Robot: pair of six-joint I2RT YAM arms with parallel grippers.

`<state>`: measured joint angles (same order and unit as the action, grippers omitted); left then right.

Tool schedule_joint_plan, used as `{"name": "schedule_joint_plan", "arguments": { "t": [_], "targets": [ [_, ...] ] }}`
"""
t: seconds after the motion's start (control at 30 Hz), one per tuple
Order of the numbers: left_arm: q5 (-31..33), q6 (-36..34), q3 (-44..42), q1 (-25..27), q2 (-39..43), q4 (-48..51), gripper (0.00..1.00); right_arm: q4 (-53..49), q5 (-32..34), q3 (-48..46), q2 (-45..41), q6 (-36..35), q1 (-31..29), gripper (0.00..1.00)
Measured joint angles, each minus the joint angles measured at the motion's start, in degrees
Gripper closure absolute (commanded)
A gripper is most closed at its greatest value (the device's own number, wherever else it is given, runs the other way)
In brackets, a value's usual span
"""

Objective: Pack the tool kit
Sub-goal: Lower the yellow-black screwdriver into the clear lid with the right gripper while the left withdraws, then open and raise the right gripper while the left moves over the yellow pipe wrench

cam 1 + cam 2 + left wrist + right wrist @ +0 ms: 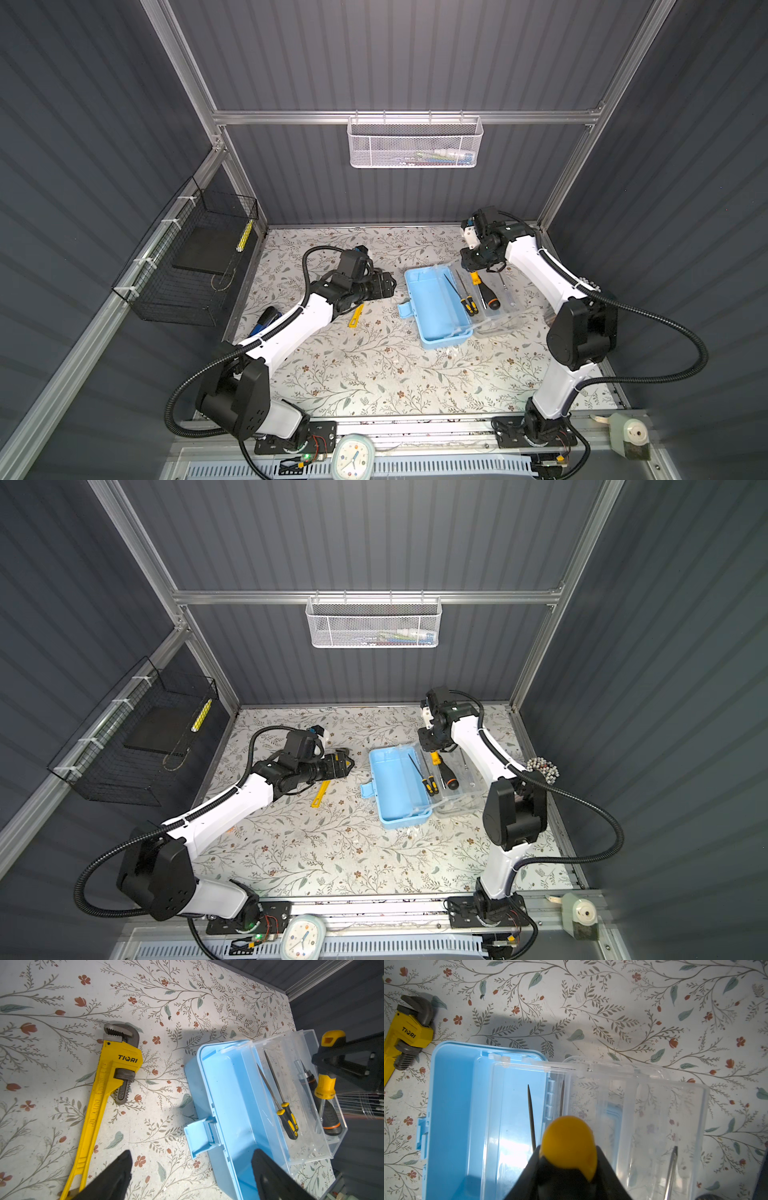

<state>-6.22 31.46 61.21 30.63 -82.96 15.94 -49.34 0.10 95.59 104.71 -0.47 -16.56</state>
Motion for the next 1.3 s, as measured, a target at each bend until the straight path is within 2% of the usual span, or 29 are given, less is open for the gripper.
{"name": "schedule_joint_plan", "arguments": {
  "t": [0.5, 0.9, 0.97, 1.3],
  "targets": [
    [-0.68, 0.00, -0.02, -0.11, 0.00, -0.02, 0.08, 1.36, 4.48, -0.76, 0.04, 0.70, -0.68, 0.54],
    [-0.81, 0.00, -1.27, -0.33, 0.00, 0.13, 0.08, 2.01, 5.70, -1.11, 0.02, 1.88, -0.61, 0.43],
    [-0.79, -0.22, -1.38, -0.37, 0.00, 0.35, 0.08, 2.56, 5.64, -1.88, -0.04, 2.67, -0.61, 0.34],
    [3.96, -1.46, -1.40, -1.51, -4.24, 2.99, 0.09, 6.43, 3.06, -9.94, -8.50, 6.45, -0.57, 0.15]
  ]
}}
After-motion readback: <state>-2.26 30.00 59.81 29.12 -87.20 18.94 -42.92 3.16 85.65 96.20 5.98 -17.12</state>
